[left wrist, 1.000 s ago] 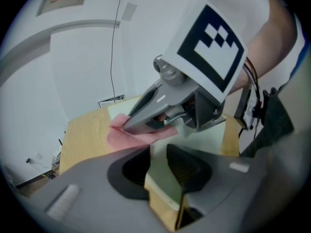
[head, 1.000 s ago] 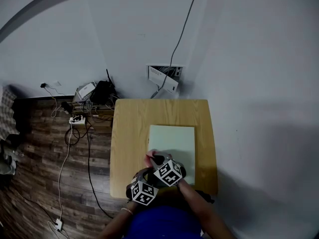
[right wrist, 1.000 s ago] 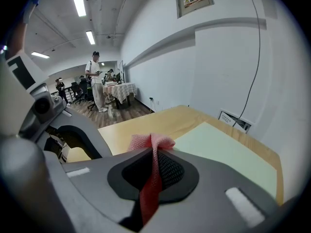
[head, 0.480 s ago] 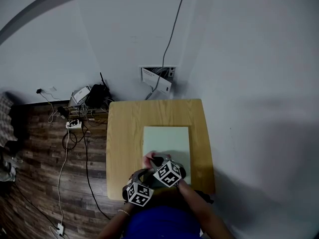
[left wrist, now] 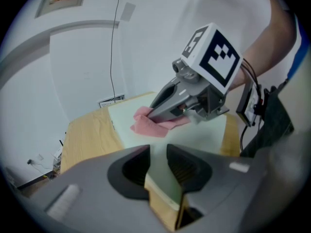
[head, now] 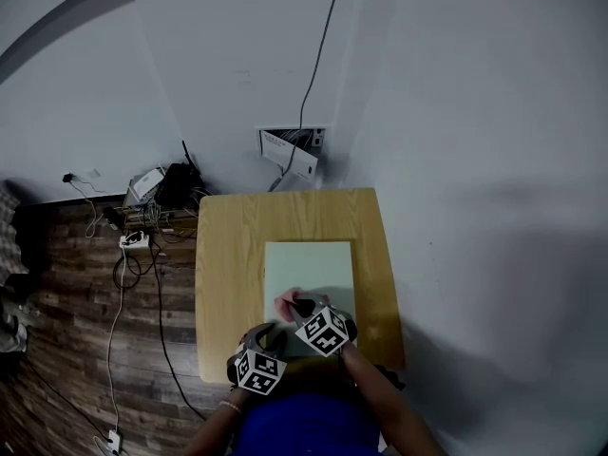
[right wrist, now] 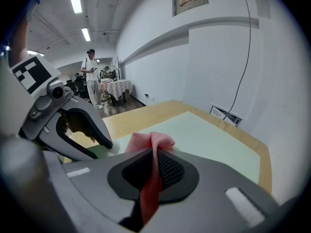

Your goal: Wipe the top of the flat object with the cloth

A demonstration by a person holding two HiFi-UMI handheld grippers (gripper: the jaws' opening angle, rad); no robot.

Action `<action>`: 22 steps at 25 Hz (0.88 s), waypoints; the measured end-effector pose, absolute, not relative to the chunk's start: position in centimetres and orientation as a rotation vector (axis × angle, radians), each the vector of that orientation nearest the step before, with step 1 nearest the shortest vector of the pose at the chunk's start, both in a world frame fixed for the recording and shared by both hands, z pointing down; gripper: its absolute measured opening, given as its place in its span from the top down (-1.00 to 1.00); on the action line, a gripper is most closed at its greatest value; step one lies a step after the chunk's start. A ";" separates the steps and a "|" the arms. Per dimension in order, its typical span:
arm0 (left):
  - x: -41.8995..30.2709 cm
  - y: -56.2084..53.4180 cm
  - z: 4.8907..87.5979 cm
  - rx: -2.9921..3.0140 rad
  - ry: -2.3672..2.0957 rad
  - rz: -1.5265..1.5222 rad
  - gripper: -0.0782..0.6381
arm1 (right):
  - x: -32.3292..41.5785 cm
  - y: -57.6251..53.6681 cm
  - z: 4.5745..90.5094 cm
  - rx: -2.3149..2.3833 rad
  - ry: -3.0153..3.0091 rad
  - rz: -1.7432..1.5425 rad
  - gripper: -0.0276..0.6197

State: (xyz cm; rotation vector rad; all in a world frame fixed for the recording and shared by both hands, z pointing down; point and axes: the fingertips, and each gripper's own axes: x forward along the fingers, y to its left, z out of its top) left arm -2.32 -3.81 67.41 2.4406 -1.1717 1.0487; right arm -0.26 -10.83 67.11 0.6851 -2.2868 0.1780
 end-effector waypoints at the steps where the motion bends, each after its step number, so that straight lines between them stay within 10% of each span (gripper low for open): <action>1: -2.3 -3.8 67.4 2.441 -1.172 1.049 0.48 | 0.0 -10.8 67.1 0.690 -2.285 0.179 0.86; 22: -2.2 -3.8 67.5 2.448 -1.167 1.052 0.48 | 5.4 -11.2 67.5 0.793 -2.225 0.215 0.86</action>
